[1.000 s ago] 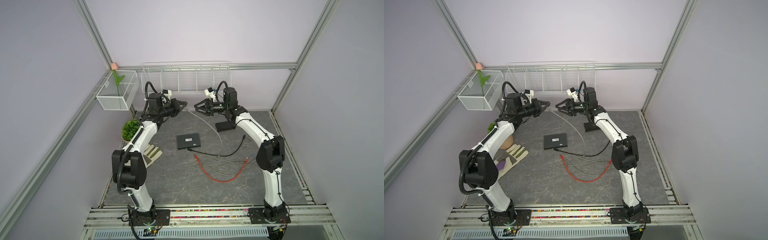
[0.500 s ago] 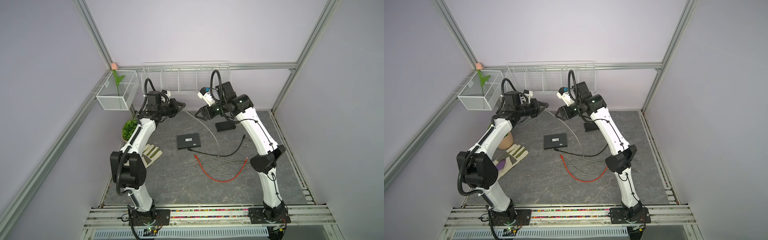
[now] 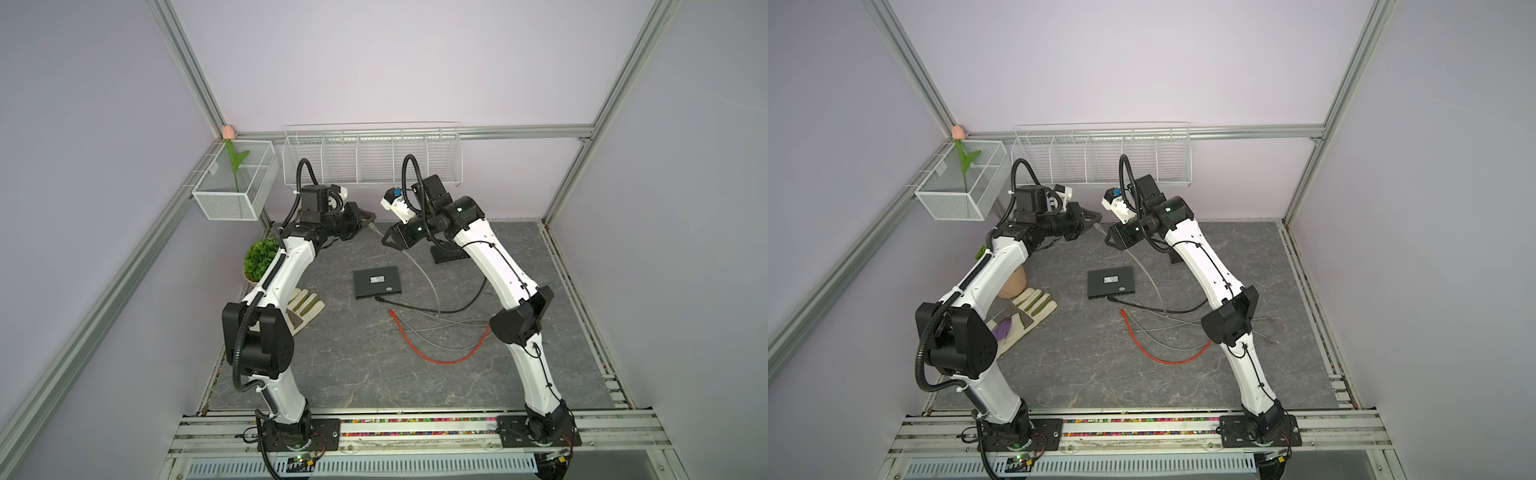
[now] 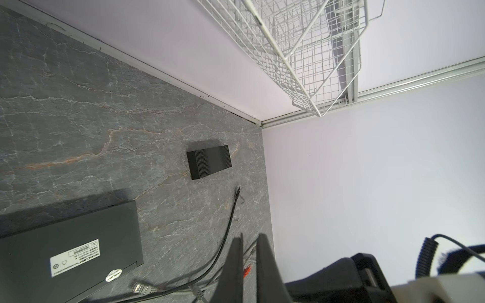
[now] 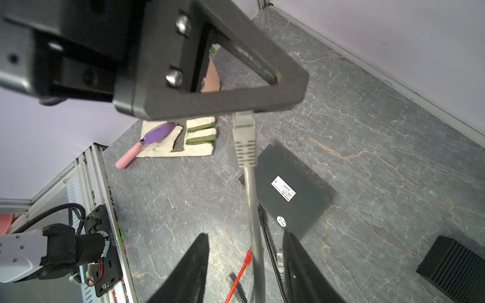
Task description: Insert the plug into the switch port
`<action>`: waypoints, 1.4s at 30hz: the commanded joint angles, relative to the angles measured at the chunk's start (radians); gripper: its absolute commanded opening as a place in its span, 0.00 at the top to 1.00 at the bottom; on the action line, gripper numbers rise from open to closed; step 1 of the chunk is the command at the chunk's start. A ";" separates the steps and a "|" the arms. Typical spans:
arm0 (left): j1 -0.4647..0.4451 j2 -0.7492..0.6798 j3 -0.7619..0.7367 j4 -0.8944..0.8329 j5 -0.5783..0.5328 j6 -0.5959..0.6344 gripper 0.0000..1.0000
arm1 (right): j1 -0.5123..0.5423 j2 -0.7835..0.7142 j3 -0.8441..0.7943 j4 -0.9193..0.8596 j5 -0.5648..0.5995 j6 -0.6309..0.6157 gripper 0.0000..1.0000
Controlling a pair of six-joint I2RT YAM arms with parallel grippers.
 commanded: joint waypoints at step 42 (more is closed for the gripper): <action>-0.049 0.008 0.086 -0.175 -0.036 0.141 1.00 | 0.017 0.055 0.032 0.079 0.023 -0.029 0.73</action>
